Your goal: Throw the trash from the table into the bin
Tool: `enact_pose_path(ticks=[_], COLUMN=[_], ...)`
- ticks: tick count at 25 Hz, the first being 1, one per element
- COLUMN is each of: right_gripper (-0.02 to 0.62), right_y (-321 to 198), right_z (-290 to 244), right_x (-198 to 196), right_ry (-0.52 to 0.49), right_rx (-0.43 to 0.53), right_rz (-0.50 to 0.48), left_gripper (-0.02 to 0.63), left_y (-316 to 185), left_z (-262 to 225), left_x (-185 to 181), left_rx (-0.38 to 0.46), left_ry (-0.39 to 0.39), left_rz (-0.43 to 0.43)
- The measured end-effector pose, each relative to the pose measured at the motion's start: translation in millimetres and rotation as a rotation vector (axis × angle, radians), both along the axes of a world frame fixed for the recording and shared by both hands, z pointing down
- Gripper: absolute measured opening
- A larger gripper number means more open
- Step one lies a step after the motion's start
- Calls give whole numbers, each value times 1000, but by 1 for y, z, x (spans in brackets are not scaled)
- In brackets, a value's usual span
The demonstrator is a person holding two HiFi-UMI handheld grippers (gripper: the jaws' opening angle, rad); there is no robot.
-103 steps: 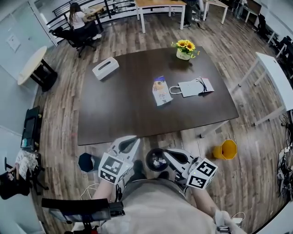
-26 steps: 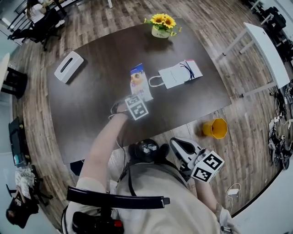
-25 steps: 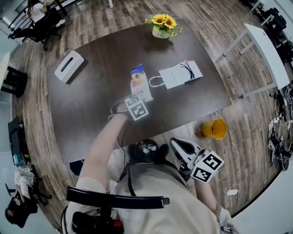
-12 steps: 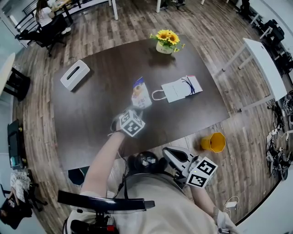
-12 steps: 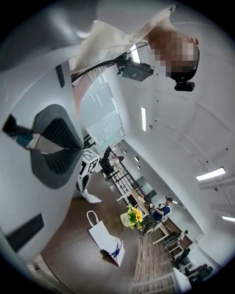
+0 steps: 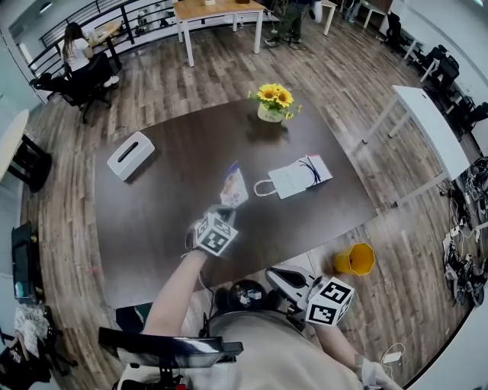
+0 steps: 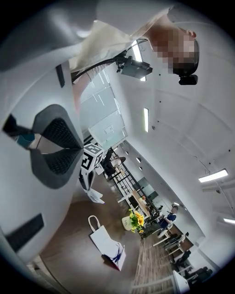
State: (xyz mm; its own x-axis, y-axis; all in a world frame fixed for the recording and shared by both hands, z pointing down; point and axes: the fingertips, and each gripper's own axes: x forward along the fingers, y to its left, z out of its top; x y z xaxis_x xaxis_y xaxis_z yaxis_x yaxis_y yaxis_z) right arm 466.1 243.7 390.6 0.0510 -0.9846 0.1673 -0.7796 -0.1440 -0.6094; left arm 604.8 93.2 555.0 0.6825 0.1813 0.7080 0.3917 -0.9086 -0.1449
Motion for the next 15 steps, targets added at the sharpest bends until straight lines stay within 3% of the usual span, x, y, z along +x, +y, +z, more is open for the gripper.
enact_pose_path(ticks=[11,15], right_gripper=[14,14], right_y=[-27,-31], right_z=[-9,-9], right_x=[-27,-31], right_ry=[7,-11], right_rx=[-6,-8], right_rz=[-7,14], left_gripper=[14,14], left_y=[-15,-16], left_z=[-10,-11], left_x=[-24,-26], left_rx=[-9,-56], left_ry=[12,17], left_rz=[19,18])
